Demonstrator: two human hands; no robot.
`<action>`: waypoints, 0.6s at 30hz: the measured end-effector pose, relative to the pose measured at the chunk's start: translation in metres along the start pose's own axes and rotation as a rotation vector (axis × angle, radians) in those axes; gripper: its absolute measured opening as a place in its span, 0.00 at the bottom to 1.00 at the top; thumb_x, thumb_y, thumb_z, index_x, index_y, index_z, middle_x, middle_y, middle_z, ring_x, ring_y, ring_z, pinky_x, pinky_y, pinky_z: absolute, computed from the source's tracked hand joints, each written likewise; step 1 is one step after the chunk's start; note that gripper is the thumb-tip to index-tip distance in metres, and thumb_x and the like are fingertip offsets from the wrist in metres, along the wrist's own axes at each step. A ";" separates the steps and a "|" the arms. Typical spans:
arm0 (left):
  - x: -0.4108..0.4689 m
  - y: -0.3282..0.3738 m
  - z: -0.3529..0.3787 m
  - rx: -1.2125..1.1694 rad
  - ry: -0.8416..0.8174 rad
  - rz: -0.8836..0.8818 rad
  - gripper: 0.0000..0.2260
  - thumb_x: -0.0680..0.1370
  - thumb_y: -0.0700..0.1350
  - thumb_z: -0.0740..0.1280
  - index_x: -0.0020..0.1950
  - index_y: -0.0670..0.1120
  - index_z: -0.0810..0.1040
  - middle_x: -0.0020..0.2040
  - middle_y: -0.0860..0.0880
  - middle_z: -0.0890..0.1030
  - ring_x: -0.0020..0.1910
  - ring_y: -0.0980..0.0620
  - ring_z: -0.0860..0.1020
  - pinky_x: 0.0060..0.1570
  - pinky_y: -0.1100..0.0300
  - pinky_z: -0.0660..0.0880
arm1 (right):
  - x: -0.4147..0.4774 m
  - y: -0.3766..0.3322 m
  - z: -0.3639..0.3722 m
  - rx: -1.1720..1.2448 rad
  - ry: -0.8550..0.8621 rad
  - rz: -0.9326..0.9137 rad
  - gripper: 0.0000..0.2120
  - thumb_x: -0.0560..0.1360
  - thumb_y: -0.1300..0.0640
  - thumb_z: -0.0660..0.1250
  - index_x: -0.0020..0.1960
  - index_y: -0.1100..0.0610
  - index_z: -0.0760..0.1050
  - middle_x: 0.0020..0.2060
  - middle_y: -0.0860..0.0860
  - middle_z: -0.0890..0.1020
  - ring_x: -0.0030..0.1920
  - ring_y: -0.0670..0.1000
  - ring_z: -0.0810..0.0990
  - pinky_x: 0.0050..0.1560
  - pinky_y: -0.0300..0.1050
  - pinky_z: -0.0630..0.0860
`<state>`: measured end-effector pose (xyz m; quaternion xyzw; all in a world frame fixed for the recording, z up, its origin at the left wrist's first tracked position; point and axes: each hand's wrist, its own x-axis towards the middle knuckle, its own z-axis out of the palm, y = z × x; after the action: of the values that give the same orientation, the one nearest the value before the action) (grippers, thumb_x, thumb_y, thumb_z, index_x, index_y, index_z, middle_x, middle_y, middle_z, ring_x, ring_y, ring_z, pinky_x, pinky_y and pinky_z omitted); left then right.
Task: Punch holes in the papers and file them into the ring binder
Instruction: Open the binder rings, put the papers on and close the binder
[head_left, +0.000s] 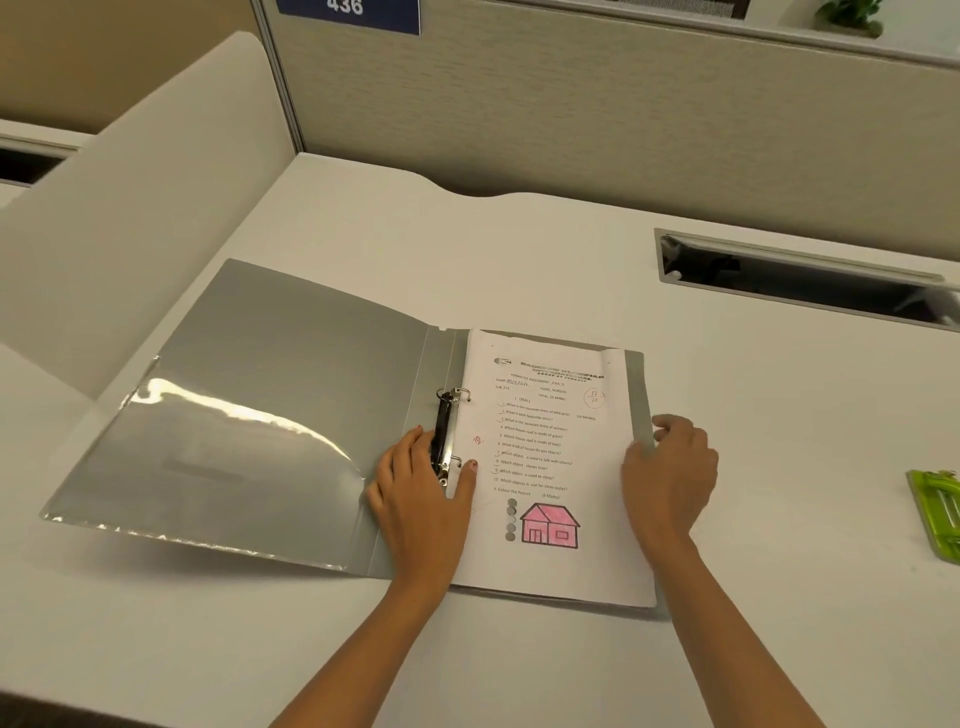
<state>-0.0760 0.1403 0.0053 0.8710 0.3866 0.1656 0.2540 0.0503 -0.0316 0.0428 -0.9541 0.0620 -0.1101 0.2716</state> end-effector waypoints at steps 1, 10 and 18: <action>0.000 0.000 0.001 0.005 0.010 0.003 0.26 0.73 0.60 0.66 0.68 0.49 0.71 0.69 0.49 0.73 0.68 0.47 0.68 0.67 0.46 0.64 | -0.005 -0.005 0.001 -0.023 0.054 -0.084 0.16 0.71 0.64 0.67 0.58 0.61 0.74 0.51 0.58 0.78 0.51 0.61 0.75 0.51 0.52 0.71; -0.002 -0.002 0.007 0.195 0.026 0.002 0.37 0.74 0.68 0.53 0.76 0.46 0.59 0.77 0.46 0.58 0.77 0.45 0.46 0.73 0.48 0.33 | -0.072 -0.057 0.053 0.156 -0.376 -0.546 0.27 0.80 0.49 0.54 0.76 0.55 0.56 0.76 0.51 0.58 0.77 0.50 0.49 0.77 0.48 0.50; 0.000 -0.005 0.013 0.274 0.016 -0.031 0.39 0.74 0.69 0.52 0.77 0.45 0.55 0.78 0.45 0.55 0.77 0.45 0.47 0.73 0.46 0.37 | -0.068 -0.024 0.070 -0.116 -0.392 -0.599 0.31 0.79 0.41 0.43 0.78 0.54 0.43 0.78 0.48 0.46 0.77 0.47 0.42 0.76 0.47 0.41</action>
<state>-0.0725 0.1391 -0.0076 0.8900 0.4213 0.1143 0.1321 0.0024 0.0358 -0.0142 -0.9467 -0.2675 0.0037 0.1793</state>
